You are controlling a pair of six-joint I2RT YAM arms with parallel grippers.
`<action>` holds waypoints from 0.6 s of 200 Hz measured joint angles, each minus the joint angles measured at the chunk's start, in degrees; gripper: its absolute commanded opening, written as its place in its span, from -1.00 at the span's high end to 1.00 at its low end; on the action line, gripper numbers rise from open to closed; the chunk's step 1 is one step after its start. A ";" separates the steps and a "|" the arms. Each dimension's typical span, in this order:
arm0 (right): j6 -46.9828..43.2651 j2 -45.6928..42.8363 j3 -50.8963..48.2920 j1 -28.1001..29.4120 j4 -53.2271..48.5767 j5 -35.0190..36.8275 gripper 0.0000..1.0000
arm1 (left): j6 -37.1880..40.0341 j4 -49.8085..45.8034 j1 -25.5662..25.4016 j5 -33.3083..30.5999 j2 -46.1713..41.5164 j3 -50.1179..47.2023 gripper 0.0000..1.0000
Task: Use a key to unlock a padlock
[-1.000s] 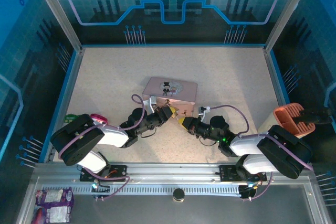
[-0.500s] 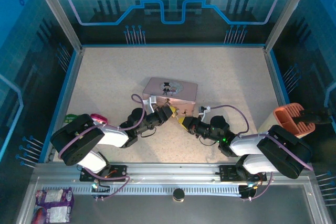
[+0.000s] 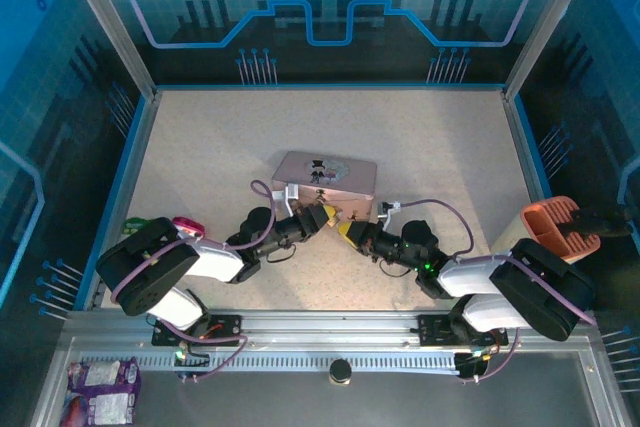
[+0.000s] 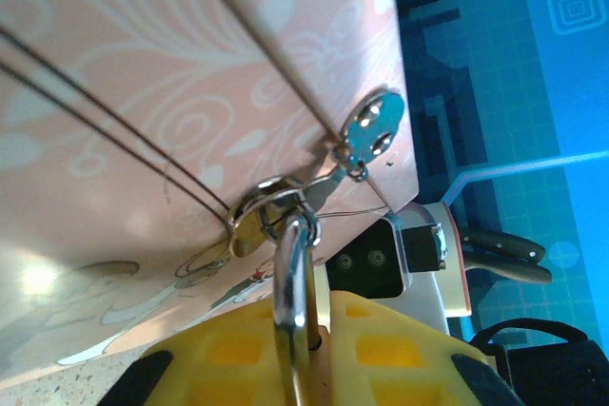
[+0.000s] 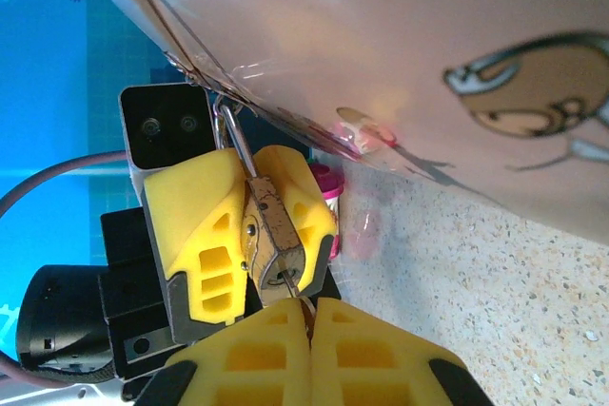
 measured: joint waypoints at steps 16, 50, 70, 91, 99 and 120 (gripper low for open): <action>0.00 -0.55 0.00 0.00 -0.44 -0.02 1.00 | -0.02 0.39 0.07 0.22 0.07 -0.02 1.00; -0.24 -1.77 0.00 -0.02 -1.68 0.04 1.00 | -0.02 1.92 0.07 0.66 0.76 -0.02 1.00; -0.50 -1.90 0.00 -0.15 -1.77 0.02 1.00 | -0.04 2.56 0.07 0.68 1.16 0.00 1.00; -0.96 -1.95 0.31 -0.26 -2.32 -0.02 1.00 | -0.04 3.10 0.07 0.68 1.57 0.00 1.00; -1.14 -1.95 0.81 -0.26 -2.78 -0.07 1.00 | -0.09 3.21 -0.07 0.70 1.66 0.00 1.00; -1.64 -1.95 1.51 -0.28 -3.87 -0.24 1.00 | -0.20 3.54 -0.26 0.48 1.88 0.00 1.00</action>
